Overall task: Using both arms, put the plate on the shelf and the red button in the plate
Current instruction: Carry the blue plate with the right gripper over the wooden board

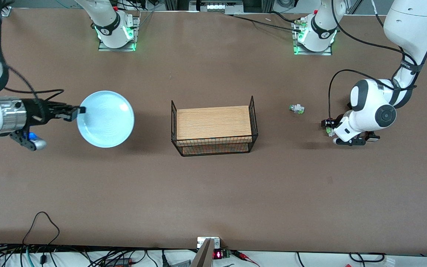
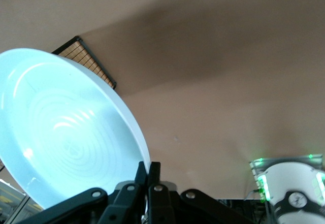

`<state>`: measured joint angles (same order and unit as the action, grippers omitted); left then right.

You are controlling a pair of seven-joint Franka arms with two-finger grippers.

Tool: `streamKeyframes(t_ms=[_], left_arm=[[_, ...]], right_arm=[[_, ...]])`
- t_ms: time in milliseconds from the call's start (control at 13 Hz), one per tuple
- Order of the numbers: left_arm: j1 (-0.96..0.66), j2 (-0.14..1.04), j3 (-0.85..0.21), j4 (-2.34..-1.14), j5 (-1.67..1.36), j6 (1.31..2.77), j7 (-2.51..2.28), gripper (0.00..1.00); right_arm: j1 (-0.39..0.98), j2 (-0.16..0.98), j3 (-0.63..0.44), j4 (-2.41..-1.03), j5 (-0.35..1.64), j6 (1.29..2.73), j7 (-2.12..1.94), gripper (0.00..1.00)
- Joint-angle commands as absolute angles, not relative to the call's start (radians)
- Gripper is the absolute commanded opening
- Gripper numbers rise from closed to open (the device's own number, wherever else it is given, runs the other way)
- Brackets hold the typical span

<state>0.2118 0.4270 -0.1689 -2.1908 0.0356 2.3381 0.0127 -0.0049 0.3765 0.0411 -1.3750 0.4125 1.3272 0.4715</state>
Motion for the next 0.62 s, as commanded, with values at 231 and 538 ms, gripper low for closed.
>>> streamKeyframes(t_ms=[231, 538], left_arm=[[0.218, 0.378, -0.175, -2.187, 0.048, 2.333, 0.028, 0.00], [0.218, 0.316, -0.176, -2.016, 0.048, 2.090, 0.023, 0.00]], right_arm=[[0.185, 0.337, 0.052, -1.382, 0.420, 1.386, 0.757, 0.00], [0.323, 0.339, 0.052, -1.387, 0.419, 1.521, 0.946, 0.00]])
